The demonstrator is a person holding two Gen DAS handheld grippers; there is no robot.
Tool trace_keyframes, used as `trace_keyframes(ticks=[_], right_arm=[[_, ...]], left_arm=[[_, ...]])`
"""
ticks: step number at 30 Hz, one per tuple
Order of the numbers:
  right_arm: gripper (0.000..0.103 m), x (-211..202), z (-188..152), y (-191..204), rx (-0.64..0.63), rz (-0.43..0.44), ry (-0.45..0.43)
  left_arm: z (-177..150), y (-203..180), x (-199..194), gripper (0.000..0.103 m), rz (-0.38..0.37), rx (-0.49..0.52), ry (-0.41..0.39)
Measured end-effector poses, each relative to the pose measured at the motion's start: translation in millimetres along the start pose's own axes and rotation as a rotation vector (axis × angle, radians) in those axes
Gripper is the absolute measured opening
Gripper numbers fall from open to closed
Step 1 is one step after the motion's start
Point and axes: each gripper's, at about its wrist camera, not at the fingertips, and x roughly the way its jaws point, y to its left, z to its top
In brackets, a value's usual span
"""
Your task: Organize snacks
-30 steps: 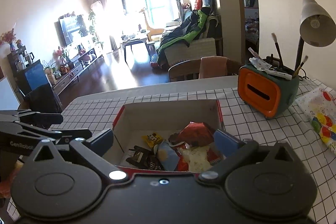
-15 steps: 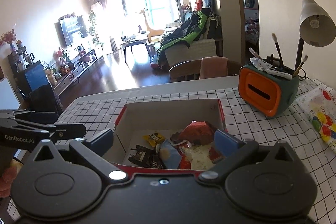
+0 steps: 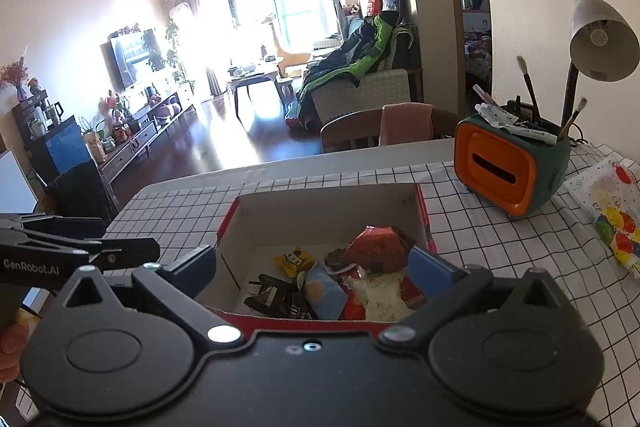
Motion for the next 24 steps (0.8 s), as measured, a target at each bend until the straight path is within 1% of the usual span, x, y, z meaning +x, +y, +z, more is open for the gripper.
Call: trace_keyframes(ticks=[10, 24], right_arm=[[0.103, 1.4, -0.6, 1.9, 0.000, 0.001, 0.000], [0.103, 8.5, -2.0, 3.7, 0.013, -0.008, 0.010]], left_arm=[[1.6, 2.2, -1.6, 0.103, 0.003, 0.001, -0.012], [3.3, 5.4, 1.9, 0.103, -0.004, -0.002, -0.003]])
